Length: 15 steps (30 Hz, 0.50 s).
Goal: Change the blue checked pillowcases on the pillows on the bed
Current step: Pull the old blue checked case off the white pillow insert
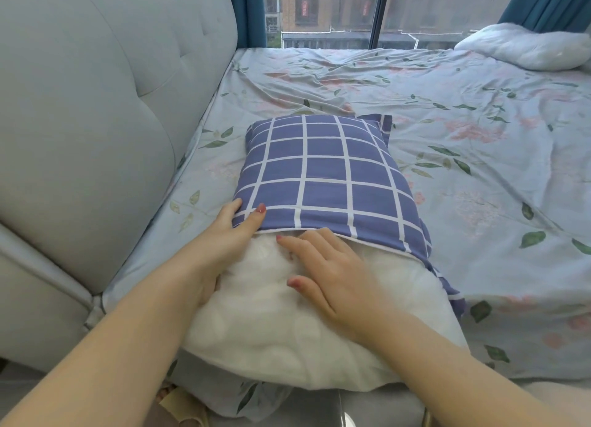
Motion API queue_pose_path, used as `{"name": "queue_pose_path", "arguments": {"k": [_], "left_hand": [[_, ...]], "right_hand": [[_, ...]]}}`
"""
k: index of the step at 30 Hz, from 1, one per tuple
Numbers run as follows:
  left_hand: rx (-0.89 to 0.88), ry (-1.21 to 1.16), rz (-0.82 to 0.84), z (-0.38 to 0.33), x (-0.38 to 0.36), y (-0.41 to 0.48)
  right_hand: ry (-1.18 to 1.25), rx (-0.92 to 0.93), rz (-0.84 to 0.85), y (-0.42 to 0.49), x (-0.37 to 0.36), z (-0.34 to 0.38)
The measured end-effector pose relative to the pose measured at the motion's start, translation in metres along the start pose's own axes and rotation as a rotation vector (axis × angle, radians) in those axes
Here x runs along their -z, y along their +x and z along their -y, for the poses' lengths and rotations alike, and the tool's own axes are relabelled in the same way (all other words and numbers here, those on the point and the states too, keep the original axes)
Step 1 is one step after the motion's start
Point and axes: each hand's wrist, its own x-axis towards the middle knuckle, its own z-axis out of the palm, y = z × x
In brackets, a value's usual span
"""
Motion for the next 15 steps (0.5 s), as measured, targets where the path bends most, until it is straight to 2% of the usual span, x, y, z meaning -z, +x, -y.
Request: {"name": "queue_pose_path", "arguments": {"k": [7,10,15], "left_hand": [[-0.044,-0.051,0.03,0.007,0.001,0.007],[-0.063,-0.042,0.012,0.011,0.002,0.014],[-0.14,-0.002,-0.015,0.01,0.001,0.024]], "right_hand": [[0.158,-0.193,-0.035,0.015,-0.026,0.008],[0.235,-0.27,0.025,0.022,-0.02,0.008],[0.275,-0.299,0.066,0.027,-0.003,0.01]]}}
